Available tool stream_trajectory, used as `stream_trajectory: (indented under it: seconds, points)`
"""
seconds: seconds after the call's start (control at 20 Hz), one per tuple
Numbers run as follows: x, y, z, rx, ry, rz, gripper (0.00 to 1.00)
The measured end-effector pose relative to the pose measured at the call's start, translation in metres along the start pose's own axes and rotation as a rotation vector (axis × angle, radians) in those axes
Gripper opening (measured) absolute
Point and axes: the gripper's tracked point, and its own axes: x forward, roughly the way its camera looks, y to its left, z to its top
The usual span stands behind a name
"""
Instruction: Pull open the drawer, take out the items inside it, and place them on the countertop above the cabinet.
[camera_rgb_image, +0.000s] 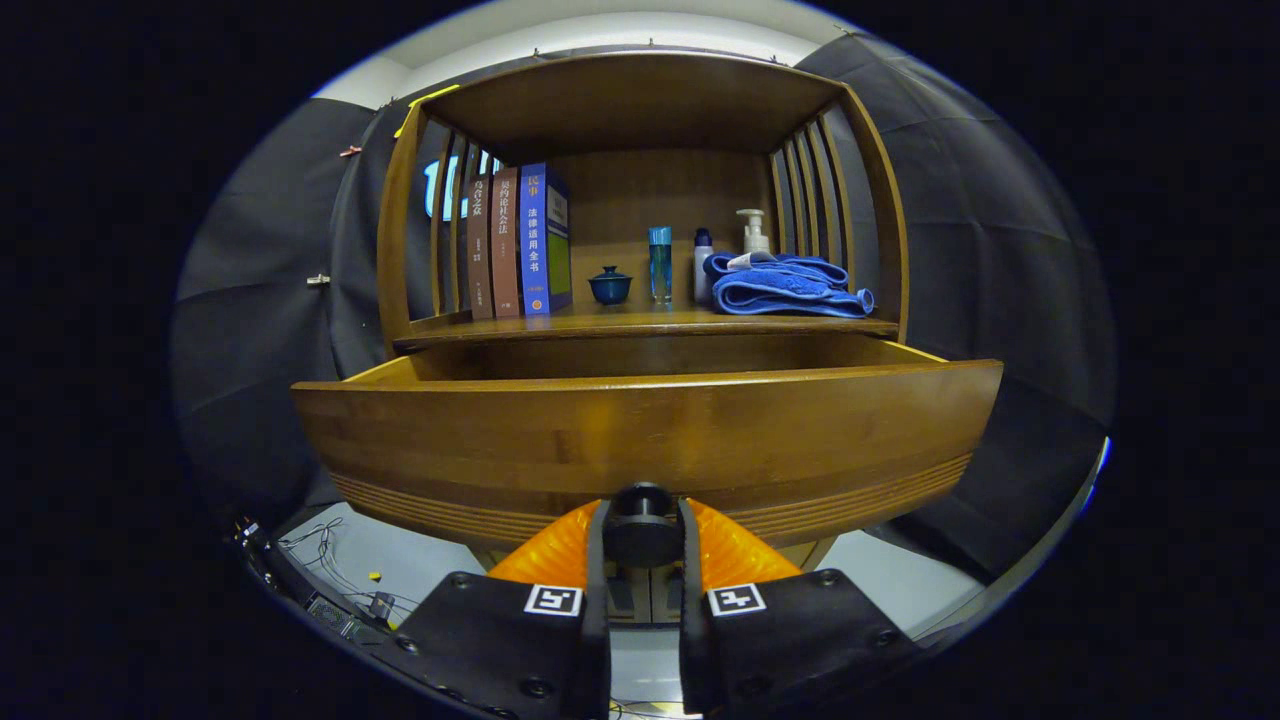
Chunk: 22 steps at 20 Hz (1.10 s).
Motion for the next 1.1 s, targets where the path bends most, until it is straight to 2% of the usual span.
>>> stream_trajectory:
  seconds: [0.2, 0.5, 0.65, 0.9, 1.1]
  points:
    - [-0.017, -0.001, -0.005, -0.005, 0.014, 0.002, 0.31]
    - [-0.019, -0.002, -0.014, -0.028, 0.012, 0.0, 0.31]
    - [-0.021, -0.002, -0.014, -0.038, 0.011, 0.004, 0.43]
    - [-0.033, -0.002, -0.011, -0.004, 0.018, 0.029, 1.0]
    - [-0.049, -0.011, 0.04, -0.013, -0.043, 0.025, 1.0]
